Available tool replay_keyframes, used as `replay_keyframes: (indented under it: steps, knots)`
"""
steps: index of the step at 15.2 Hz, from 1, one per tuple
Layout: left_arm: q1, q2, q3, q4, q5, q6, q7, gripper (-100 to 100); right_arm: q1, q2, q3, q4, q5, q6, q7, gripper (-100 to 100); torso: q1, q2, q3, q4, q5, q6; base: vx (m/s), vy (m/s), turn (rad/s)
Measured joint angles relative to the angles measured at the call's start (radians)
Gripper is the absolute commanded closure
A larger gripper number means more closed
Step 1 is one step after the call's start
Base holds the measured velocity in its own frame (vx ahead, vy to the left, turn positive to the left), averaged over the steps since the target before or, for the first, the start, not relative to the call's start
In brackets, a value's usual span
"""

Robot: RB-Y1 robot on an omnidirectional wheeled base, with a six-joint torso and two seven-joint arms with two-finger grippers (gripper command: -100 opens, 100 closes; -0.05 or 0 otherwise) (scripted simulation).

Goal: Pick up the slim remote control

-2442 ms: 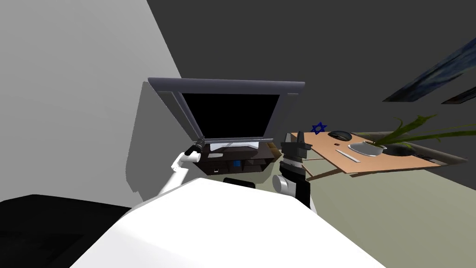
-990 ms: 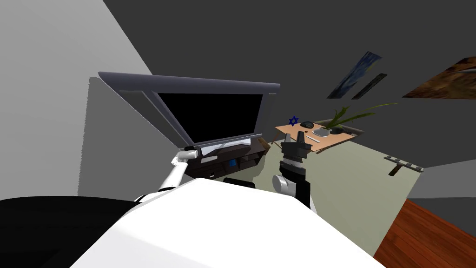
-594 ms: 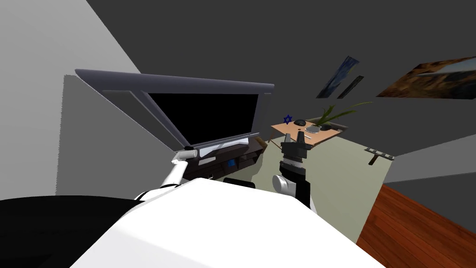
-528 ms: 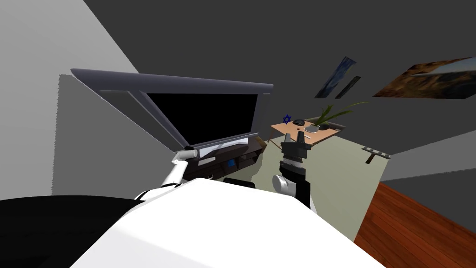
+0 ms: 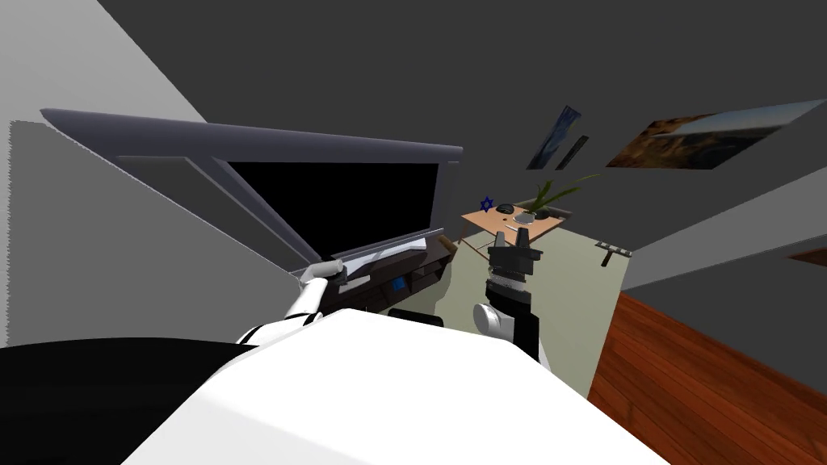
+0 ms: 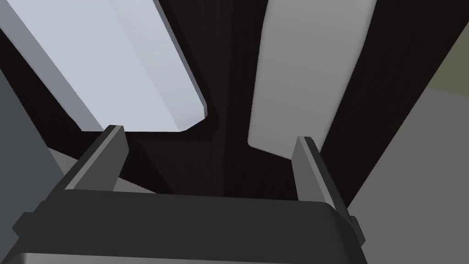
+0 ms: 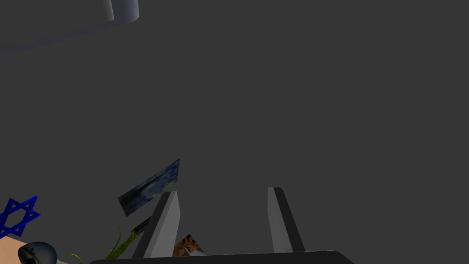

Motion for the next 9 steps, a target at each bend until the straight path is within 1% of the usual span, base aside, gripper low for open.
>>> replay_keyframes:
  steps: [3,6,9]
  knots:
    - [-0.018,0.001,0.011,0.054,0.008,0.03,-0.004,-100,0.0,0.0,0.0,0.0,0.0,0.0,0.0,0,0.0,0.0,0.0,0.0,0.0,0.0,0.0,0.024,-0.133]
    - [-0.03,-0.006,0.024,0.083,0.014,0.087,-0.002,-100,0.0,0.0,0.0,0.0,0.0,0.0,0.0,0,0.0,-0.001,0.0,0.0,0.0,0.0,0.007,0.032,-0.136]
    - [-0.044,-0.011,0.034,0.121,0.019,0.128,0.0,-100,0.0,0.0,0.0,0.0,0.0,0.0,0.0,0,0.001,-0.001,-0.001,0.0,0.0,0.0,0.011,0.036,-0.11]
